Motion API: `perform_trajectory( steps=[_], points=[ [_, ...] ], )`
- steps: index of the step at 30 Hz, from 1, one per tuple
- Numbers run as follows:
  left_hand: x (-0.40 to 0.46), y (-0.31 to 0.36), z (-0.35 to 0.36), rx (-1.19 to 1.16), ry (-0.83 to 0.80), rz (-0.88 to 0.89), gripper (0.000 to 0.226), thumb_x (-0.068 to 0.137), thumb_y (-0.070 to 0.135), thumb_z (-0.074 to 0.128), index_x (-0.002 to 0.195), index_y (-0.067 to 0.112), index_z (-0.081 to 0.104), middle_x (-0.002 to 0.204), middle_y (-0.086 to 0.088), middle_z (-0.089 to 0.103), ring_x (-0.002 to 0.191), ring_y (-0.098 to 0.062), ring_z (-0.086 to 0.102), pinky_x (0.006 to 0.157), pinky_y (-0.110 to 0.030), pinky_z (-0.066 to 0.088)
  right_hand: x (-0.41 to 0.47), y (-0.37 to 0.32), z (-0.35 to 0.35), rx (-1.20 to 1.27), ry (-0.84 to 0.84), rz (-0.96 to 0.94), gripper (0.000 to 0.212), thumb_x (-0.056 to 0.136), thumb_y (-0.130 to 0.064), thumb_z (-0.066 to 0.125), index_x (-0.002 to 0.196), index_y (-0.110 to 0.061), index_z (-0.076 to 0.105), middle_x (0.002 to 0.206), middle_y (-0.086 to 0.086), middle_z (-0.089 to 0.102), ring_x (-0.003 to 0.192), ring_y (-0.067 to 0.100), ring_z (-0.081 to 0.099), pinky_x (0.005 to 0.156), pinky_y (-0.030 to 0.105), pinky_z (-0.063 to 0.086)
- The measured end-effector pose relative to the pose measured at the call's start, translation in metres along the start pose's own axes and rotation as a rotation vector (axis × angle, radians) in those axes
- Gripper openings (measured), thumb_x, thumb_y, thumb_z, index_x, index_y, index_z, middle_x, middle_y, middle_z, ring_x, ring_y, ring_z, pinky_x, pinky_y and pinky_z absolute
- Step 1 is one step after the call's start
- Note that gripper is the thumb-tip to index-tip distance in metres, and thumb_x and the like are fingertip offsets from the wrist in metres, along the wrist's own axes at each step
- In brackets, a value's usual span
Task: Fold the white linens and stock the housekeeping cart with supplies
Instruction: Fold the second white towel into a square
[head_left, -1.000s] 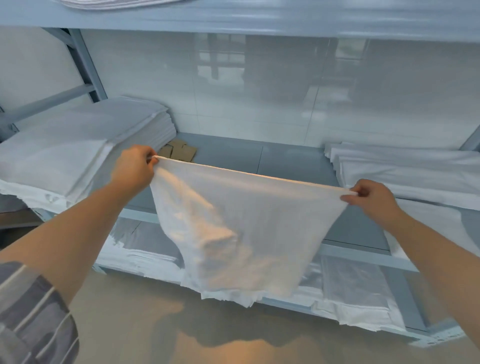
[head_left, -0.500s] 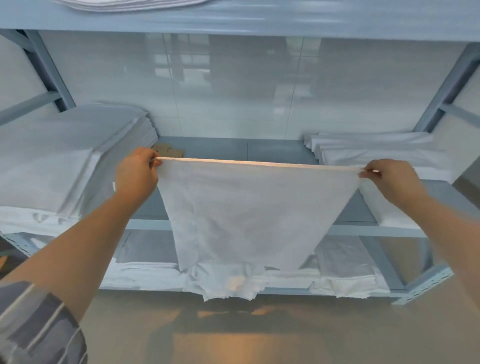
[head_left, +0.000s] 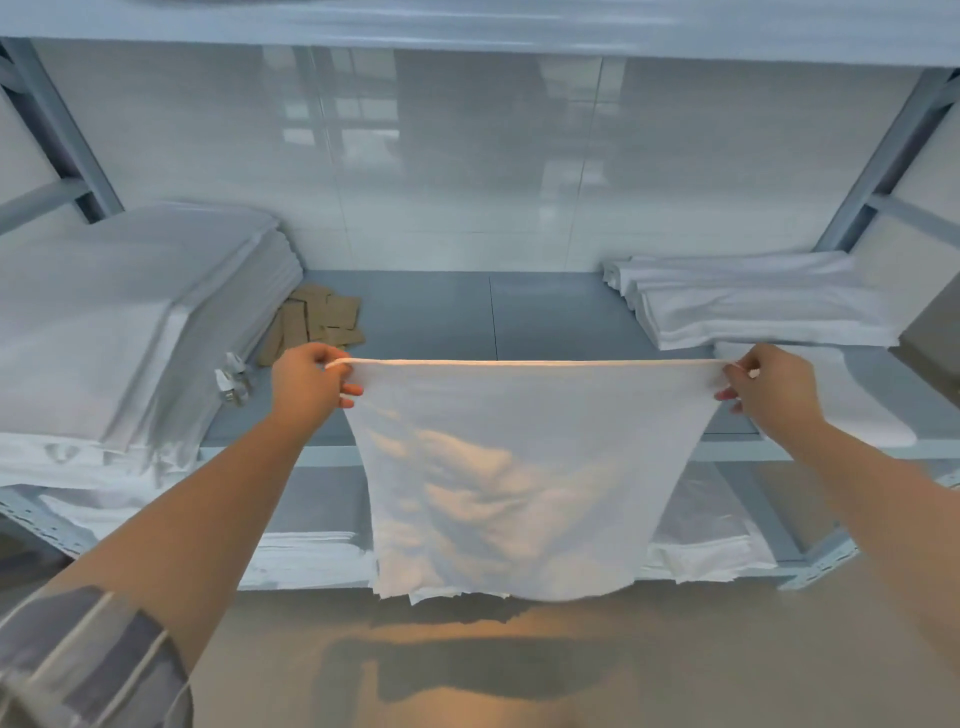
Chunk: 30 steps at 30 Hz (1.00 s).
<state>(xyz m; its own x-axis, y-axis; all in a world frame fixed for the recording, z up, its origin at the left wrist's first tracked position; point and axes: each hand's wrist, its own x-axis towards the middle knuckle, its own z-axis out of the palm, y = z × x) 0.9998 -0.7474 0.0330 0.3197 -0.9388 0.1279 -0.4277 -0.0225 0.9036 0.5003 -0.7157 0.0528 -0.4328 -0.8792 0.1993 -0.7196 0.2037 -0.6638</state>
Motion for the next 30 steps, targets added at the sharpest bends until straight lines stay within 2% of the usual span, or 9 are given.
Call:
perform_trajectory(
  steps=[2,6,9,14,19,22,24,27,30],
  points=[
    [0.011,-0.002,0.009,-0.19,-0.016,-0.068,0.01,0.09,-0.004,0.055,0.083,0.002,0.06,0.079,-0.017,0.062,0.056,-0.014,0.07,0.047,-0.024,0.055,0.011,0.0,0.012,0.17,0.04,0.101,0.015,0.089,-0.012,0.055,0.074,-0.009,0.05,0.071,0.01,0.071,0.065,0.017,0.07,0.055,0.016,0.051],
    [0.045,-0.007,0.027,-0.307,-0.033,-0.107,0.011,0.091,-0.009,0.052,0.085,0.0,0.056,0.087,-0.019,0.064,0.066,-0.018,0.072,0.058,-0.023,0.057,0.053,0.004,0.033,0.407,0.103,0.144,0.016,0.08,-0.01,0.065,0.076,-0.015,0.05,0.076,0.007,0.068,0.072,0.026,0.072,0.083,0.044,0.057],
    [0.081,-0.007,0.047,-0.337,-0.006,-0.117,0.025,0.092,-0.012,0.049,0.08,0.01,0.054,0.084,-0.013,0.059,0.058,-0.013,0.07,0.061,-0.019,0.057,0.093,0.006,0.052,0.483,0.1,0.062,0.019,0.088,-0.003,0.059,0.095,-0.02,0.058,0.086,0.005,0.061,0.067,0.018,0.073,0.076,0.031,0.059],
    [0.152,-0.028,0.102,-0.211,0.025,0.007,0.016,0.095,-0.006,0.046,0.088,0.007,0.053,0.086,-0.002,0.054,0.06,-0.002,0.067,0.061,-0.012,0.053,0.17,0.014,0.113,0.422,0.105,0.054,0.02,0.087,-0.003,0.055,0.081,-0.018,0.066,0.087,0.007,0.069,0.069,0.013,0.072,0.079,0.03,0.058],
    [0.227,-0.094,0.17,-0.128,0.091,0.01,0.029,0.094,-0.006,0.045,0.076,0.017,0.047,0.087,-0.005,0.048,0.054,-0.001,0.066,0.058,-0.016,0.053,0.231,0.046,0.2,0.378,0.092,0.079,0.013,0.088,-0.008,0.054,0.087,-0.014,0.066,0.076,-0.003,0.068,0.062,-0.004,0.067,0.065,0.012,0.051],
    [0.263,-0.137,0.201,-0.064,0.107,-0.023,0.028,0.094,0.0,0.049,0.075,0.02,0.049,0.083,-0.003,0.053,0.062,-0.012,0.07,0.07,-0.035,0.058,0.261,0.065,0.244,0.353,0.073,0.091,0.013,0.088,-0.009,0.053,0.091,-0.012,0.065,0.072,-0.008,0.068,0.069,0.003,0.069,0.074,0.019,0.052],
    [0.278,-0.157,0.217,-0.009,0.11,-0.027,0.027,0.094,0.003,0.05,0.074,0.021,0.051,0.078,0.002,0.056,0.065,-0.014,0.071,0.071,-0.04,0.059,0.274,0.072,0.267,0.338,0.062,0.096,0.013,0.089,-0.009,0.052,0.091,-0.013,0.064,0.076,0.0,0.071,0.071,0.004,0.069,0.066,0.013,0.049],
    [0.291,-0.171,0.236,0.049,0.142,-0.054,0.028,0.092,0.004,0.046,0.074,0.024,0.051,0.077,0.002,0.063,0.068,-0.012,0.071,0.061,-0.039,0.058,0.286,0.076,0.294,0.271,0.042,0.11,0.014,0.092,-0.011,0.05,0.095,-0.016,0.063,0.086,0.006,0.072,0.08,0.016,0.069,0.058,0.017,0.051],
    [0.294,-0.172,0.249,0.119,0.184,-0.012,0.021,0.092,0.004,0.043,0.084,0.022,0.054,0.09,-0.002,0.067,0.073,-0.008,0.069,0.06,-0.025,0.05,0.289,0.078,0.315,0.155,0.049,0.079,0.018,0.093,-0.012,0.048,0.107,-0.013,0.059,0.1,0.01,0.071,0.097,0.025,0.064,0.081,0.032,0.048]
  ],
)
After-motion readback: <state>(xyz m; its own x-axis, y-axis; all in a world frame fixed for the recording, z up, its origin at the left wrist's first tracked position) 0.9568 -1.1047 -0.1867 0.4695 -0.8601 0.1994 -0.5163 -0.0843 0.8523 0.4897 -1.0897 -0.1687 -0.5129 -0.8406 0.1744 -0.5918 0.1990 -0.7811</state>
